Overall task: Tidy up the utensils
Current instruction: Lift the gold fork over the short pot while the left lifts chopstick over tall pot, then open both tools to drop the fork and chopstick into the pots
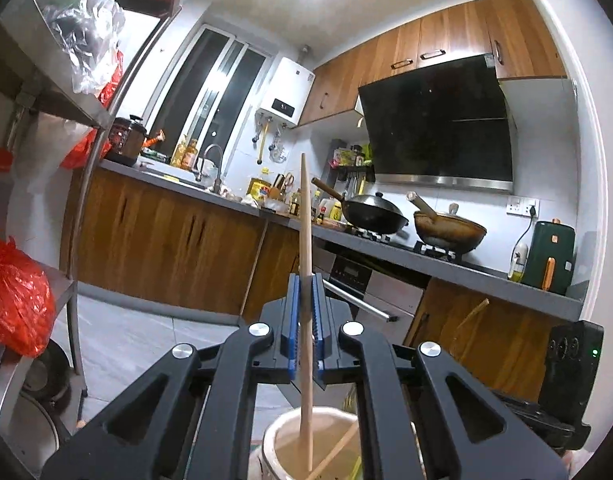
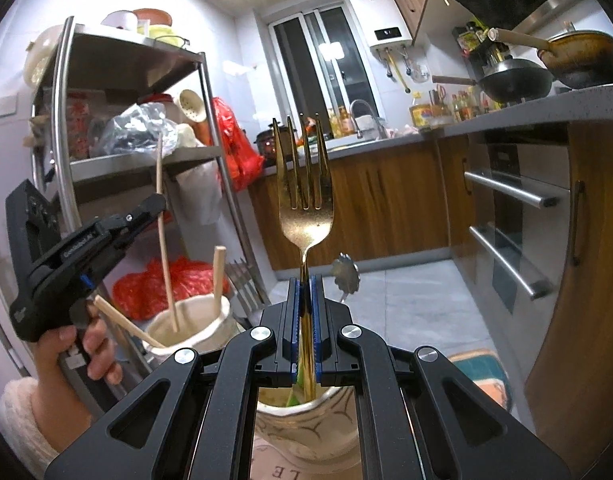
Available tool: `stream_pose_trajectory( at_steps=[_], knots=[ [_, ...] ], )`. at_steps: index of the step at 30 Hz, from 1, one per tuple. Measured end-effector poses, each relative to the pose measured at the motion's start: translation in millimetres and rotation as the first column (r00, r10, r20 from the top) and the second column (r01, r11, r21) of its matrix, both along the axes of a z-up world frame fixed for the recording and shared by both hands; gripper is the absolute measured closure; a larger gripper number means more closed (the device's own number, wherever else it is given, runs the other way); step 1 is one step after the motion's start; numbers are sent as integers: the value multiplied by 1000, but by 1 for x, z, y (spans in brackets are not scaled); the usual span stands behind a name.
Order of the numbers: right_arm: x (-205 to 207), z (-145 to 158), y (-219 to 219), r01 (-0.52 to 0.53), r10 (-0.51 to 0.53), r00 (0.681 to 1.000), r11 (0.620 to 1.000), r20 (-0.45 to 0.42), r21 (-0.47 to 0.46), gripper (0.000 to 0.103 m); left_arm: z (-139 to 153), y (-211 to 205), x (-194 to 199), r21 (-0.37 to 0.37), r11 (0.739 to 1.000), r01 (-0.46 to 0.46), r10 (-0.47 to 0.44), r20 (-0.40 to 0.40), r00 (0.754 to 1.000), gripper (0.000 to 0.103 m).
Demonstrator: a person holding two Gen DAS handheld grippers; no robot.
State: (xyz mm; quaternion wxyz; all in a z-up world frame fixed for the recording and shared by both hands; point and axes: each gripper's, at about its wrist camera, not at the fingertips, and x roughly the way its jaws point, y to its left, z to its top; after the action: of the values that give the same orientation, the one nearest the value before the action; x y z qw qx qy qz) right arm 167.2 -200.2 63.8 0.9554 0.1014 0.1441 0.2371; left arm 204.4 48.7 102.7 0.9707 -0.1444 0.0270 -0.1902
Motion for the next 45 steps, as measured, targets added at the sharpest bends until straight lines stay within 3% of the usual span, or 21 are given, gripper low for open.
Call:
stream_pose_trajectory(
  at_steps=[9,15,24,28,31,35,39,40,42,45],
  knots=[
    [8,-13,0,-12,11,999,999,-42,-40,96,-26,2,-26,60,998,4,-1,-58,998,97],
    [8,-15,1,3,-5,999,999,-36,-50,96,-39,-12,-35,164,987,2,11,-80,997,97],
    [10,-16,-1,43,-45,998,997,-32,-66,96,-43,-12,-33,180,984,-4,20,-83,996,94],
    [9,-15,0,48,-50,998,996,-29,-77,92,-41,-6,-36,163,986,-32,45,-75,996,64],
    [6,-14,-2,52,-55,998,997,-43,-63,73,-41,-1,-41,157,986,-60,72,-68,995,52],
    [-5,-12,-4,58,-60,998,996,-32,-69,62,-43,3,-54,169,977,-130,141,-52,989,38],
    [-21,-9,-9,61,-62,998,996,-9,-67,38,-41,10,-70,146,974,-175,182,-34,983,16],
    [-25,-9,-10,65,-66,998,996,-5,-66,36,-42,11,-75,142,972,-188,194,-30,981,10],
    [-31,-9,-13,73,-73,997,995,-5,-66,33,-44,13,-85,140,967,-214,220,-29,975,6],
    [-41,-13,-19,82,-83,996,995,-20,-62,19,-50,16,-96,154,961,-232,242,-49,969,6]
  ],
)
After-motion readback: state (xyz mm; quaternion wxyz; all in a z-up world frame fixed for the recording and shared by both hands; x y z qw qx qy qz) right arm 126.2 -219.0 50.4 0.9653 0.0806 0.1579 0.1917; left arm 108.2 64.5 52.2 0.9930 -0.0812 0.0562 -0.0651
